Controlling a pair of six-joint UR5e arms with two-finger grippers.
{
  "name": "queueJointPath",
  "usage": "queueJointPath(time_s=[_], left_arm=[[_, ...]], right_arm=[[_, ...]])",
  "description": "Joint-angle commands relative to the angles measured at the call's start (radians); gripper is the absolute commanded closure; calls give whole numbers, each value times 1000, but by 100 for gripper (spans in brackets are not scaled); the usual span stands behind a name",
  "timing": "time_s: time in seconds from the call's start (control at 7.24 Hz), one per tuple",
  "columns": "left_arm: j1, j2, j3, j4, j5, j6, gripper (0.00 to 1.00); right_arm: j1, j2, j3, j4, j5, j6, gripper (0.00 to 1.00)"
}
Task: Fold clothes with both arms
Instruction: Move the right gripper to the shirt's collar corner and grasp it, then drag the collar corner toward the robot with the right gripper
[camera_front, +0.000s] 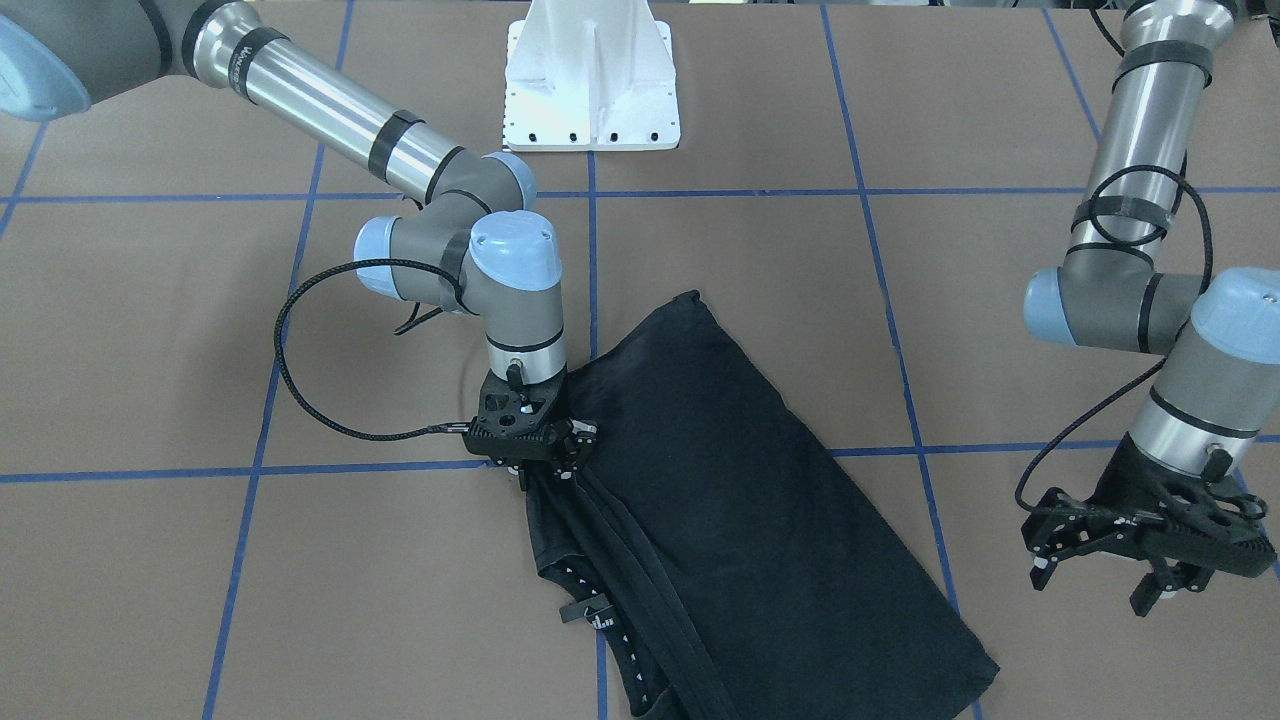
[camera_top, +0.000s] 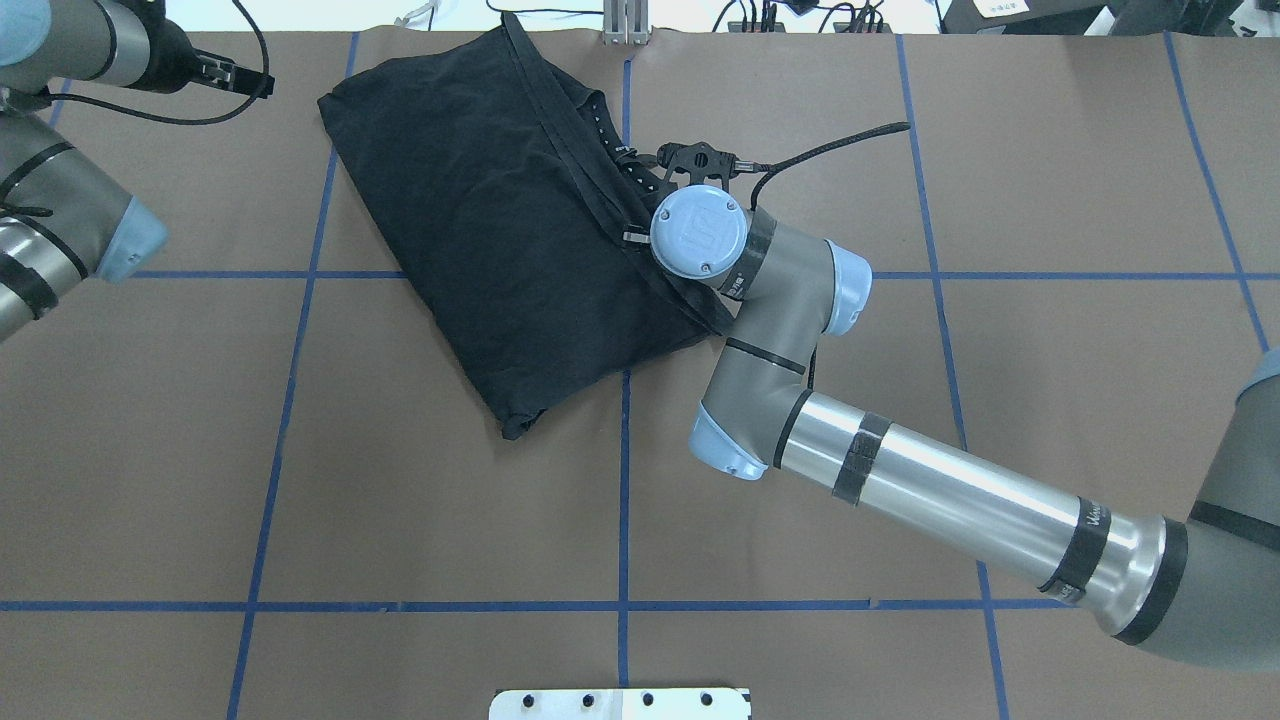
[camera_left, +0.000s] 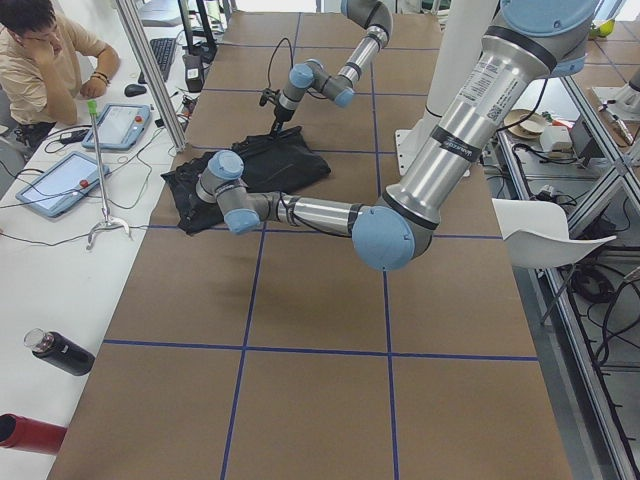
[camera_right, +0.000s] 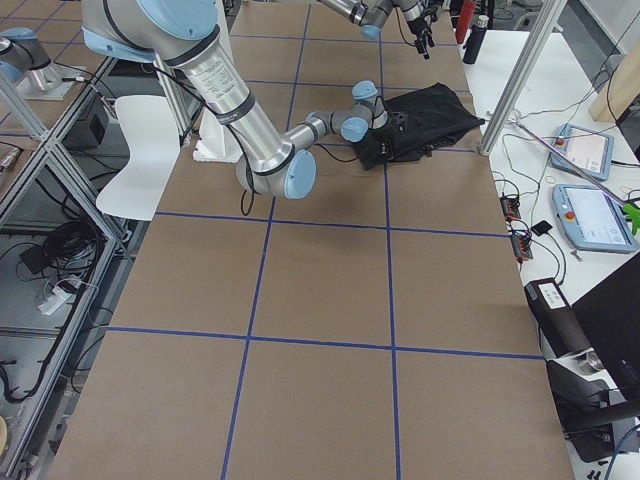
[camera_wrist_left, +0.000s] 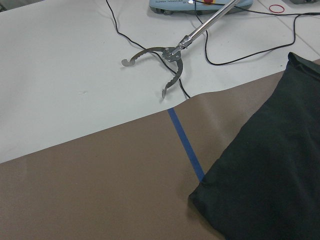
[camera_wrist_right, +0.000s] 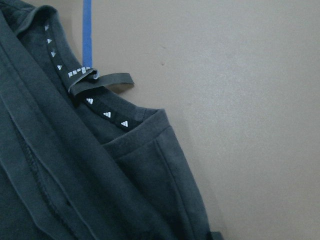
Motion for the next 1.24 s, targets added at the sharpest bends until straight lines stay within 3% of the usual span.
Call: queueJointPath(time_s=[0.0, 0.41, 0.83, 1.1], left_arm=[[0, 0, -2, -3, 0, -2, 0], [15, 29, -6, -58, 0, -41, 0], [20, 31, -12, -58, 0, -46, 0], [22, 29, -14, -59, 0, -48, 0]], right_arm=[[0, -2, 10, -3, 2, 0, 100], [2, -26, 84, -38, 9, 0, 100], [-93, -251, 464, -147, -14, 20, 100], [-236, -386, 687, -242, -127, 82, 100]])
